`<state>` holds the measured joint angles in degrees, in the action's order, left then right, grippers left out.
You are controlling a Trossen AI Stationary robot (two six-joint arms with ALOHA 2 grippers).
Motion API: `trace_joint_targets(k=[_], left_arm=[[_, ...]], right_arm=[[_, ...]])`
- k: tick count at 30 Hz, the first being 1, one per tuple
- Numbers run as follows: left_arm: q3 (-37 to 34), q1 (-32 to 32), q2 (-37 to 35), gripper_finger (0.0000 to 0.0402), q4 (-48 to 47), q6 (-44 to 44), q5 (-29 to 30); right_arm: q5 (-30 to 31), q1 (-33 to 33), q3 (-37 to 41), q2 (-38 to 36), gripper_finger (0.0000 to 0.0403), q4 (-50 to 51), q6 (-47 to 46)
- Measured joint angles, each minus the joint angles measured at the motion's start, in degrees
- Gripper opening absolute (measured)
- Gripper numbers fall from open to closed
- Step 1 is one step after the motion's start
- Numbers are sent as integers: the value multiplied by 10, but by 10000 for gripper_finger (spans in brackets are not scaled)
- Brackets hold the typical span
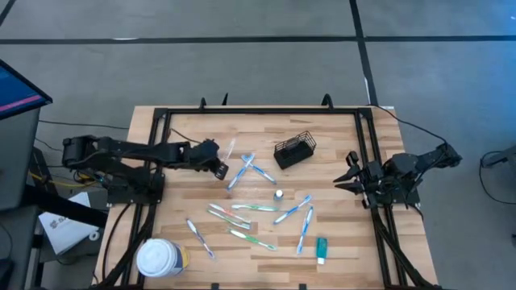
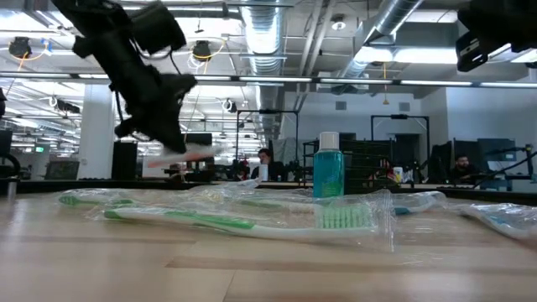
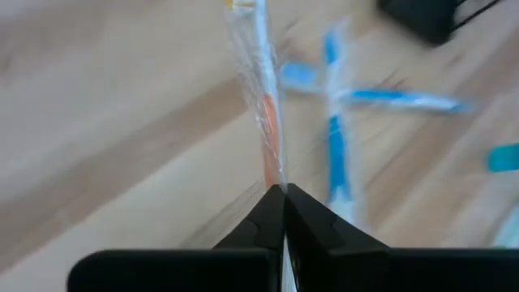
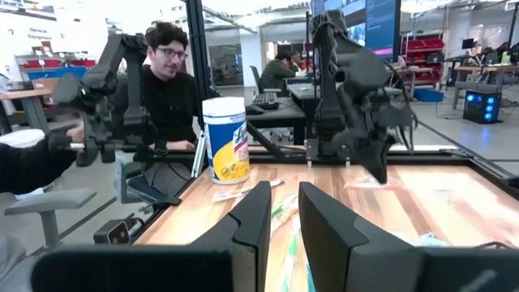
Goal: Pick & Place toothbrushing station
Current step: Put the orange toothbrush into the mesh organizer
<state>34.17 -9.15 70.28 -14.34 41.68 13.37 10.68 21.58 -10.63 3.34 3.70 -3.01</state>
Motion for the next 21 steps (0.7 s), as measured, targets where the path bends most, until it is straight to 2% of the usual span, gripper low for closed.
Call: trace_joint_targets(k=[3,9,15,21], left_arm=[[0,20,-35,0,45,-35,5],[1,75,-66,0,199,-134,4],[1,112,-23,0,354,-227,17],[1,118,49,0,509,-275,11]], right_arm=[[20,0,0,17,58,-36,0],[77,-11,0,100,58,-136,22],[77,-59,0,205,58,-282,74],[63,-121,0,283,58,-370,65]])
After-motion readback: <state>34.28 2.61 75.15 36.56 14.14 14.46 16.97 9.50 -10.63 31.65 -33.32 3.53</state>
